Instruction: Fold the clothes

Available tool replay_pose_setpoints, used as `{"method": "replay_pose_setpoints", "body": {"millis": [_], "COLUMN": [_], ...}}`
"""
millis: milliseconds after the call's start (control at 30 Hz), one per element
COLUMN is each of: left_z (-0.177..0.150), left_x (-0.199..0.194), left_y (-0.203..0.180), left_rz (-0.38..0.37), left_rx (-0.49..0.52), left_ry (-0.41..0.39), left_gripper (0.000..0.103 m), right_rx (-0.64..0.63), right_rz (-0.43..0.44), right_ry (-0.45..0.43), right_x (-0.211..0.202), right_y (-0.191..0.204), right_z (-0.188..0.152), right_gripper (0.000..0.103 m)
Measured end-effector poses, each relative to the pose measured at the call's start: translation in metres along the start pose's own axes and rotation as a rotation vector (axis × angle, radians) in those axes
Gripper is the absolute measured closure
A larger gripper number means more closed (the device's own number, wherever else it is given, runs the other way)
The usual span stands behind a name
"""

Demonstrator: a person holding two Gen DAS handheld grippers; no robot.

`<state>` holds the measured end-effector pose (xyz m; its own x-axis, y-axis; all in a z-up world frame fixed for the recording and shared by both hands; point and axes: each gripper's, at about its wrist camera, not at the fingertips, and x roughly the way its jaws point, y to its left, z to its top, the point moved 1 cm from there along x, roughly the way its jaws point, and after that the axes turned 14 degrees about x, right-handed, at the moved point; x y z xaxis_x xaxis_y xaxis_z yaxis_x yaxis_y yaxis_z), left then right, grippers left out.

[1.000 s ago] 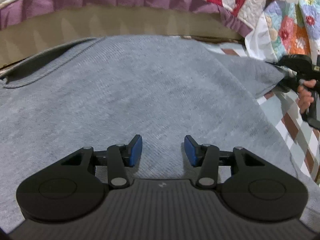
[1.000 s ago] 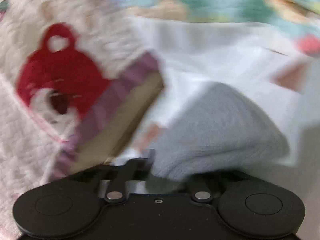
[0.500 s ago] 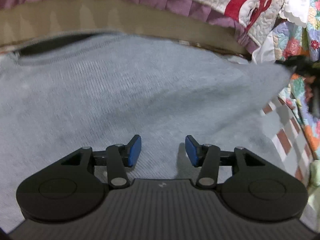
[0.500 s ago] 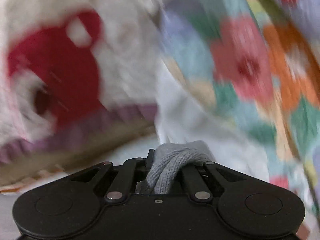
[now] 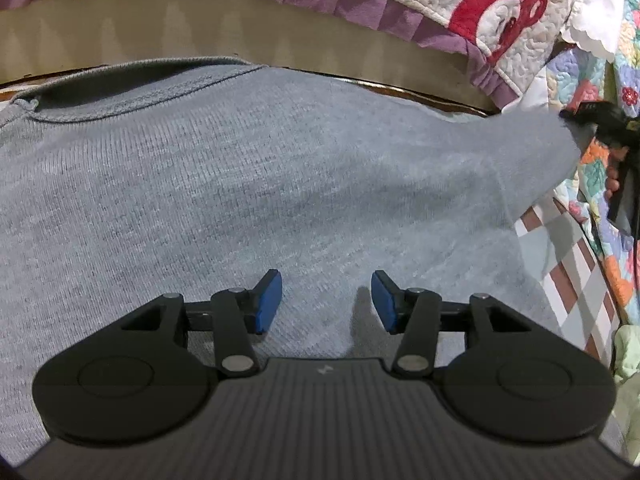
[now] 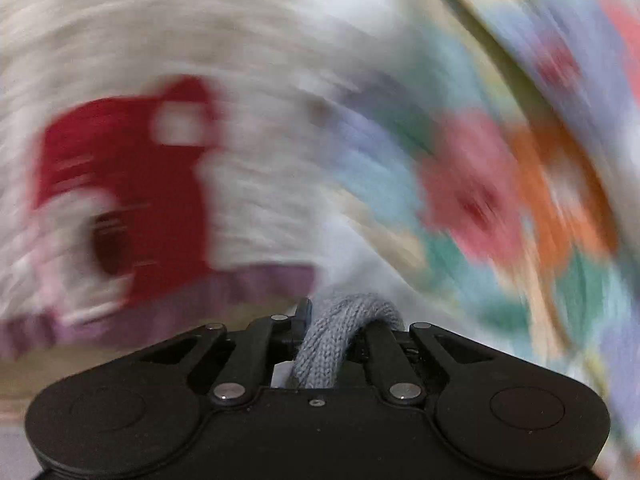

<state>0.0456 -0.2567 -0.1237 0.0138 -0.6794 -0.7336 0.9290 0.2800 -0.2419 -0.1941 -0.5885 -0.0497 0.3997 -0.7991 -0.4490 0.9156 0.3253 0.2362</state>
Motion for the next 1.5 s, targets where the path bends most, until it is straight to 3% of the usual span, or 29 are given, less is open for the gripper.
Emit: {"method": "replay_pose_setpoints", "body": {"millis": [133, 167, 300, 400, 533, 600, 633, 667, 767, 833, 967, 1067, 1233, 1267, 1400, 1500], "left_z": [0.006, 0.006, 0.007, 0.006, 0.006, 0.005, 0.005, 0.005, 0.003, 0.003, 0.01, 0.019, 0.027, 0.027, 0.022, 0.016], "left_x": [-0.006, -0.007, -0.009, -0.011, -0.02, -0.02, -0.019, -0.018, -0.015, -0.017, -0.03, -0.047, -0.066, -0.068, -0.075, -0.073], "left_y": [0.008, 0.009, 0.012, 0.018, 0.024, 0.026, 0.026, 0.027, 0.031, 0.033, 0.046, 0.067, 0.091, 0.101, 0.146, 0.159], "left_rz": [-0.006, -0.004, 0.035, 0.048, 0.062, 0.082, 0.091, 0.096, 0.094, 0.091, 0.093, 0.169, 0.497, 0.511, 0.438, 0.443], "left_rx": [-0.068, -0.07, -0.065, -0.076, -0.076, -0.06, -0.053, -0.051, -0.063, -0.064, -0.062, -0.038, 0.2, 0.183, -0.011, -0.04], "left_ry": [-0.031, -0.031, -0.012, -0.008, -0.023, -0.025, -0.023, -0.019, -0.005, -0.004, -0.035, -0.082, -0.071, -0.069, -0.098, -0.093], "left_gripper": [0.056, 0.056, 0.056, 0.056, 0.056, 0.056, 0.055, 0.055, 0.055, 0.055, 0.054, 0.053, 0.054, 0.053, 0.053, 0.052], "right_rx": [-0.357, -0.43, -0.934, -1.097, -0.747, -0.591, -0.52, -0.448, -0.286, -0.241, -0.176, -0.177, -0.273, -0.292, -0.415, -0.624], "right_rz": [0.223, 0.278, 0.413, 0.278, -0.055, -0.172, -0.207, -0.241, -0.331, -0.401, -0.362, -0.186, 0.144, 0.212, 0.426, 0.564], "right_ry": [-0.024, -0.019, -0.003, 0.021, 0.009, 0.022, 0.055, 0.088, 0.179, 0.174, 0.124, 0.166, 0.316, 0.348, 0.477, 0.576], "right_x": [-0.047, -0.058, -0.093, -0.07, -0.019, 0.002, 0.013, 0.023, 0.043, 0.043, 0.029, 0.022, 0.011, 0.008, 0.001, 0.001], "right_y": [0.079, 0.094, 0.131, 0.109, 0.049, 0.02, 0.007, -0.007, -0.033, -0.038, -0.023, 0.017, 0.111, 0.131, 0.203, 0.247], "right_z": [-0.04, -0.057, -0.145, -0.161, -0.076, -0.034, -0.02, -0.007, 0.002, -0.007, -0.025, -0.034, -0.058, -0.064, -0.091, -0.119], "right_gripper": [0.095, 0.095, 0.099, 0.099, 0.099, 0.097, 0.09, 0.07, 0.066, 0.058, 0.057, 0.053, 0.049, 0.048, 0.042, 0.042]}}
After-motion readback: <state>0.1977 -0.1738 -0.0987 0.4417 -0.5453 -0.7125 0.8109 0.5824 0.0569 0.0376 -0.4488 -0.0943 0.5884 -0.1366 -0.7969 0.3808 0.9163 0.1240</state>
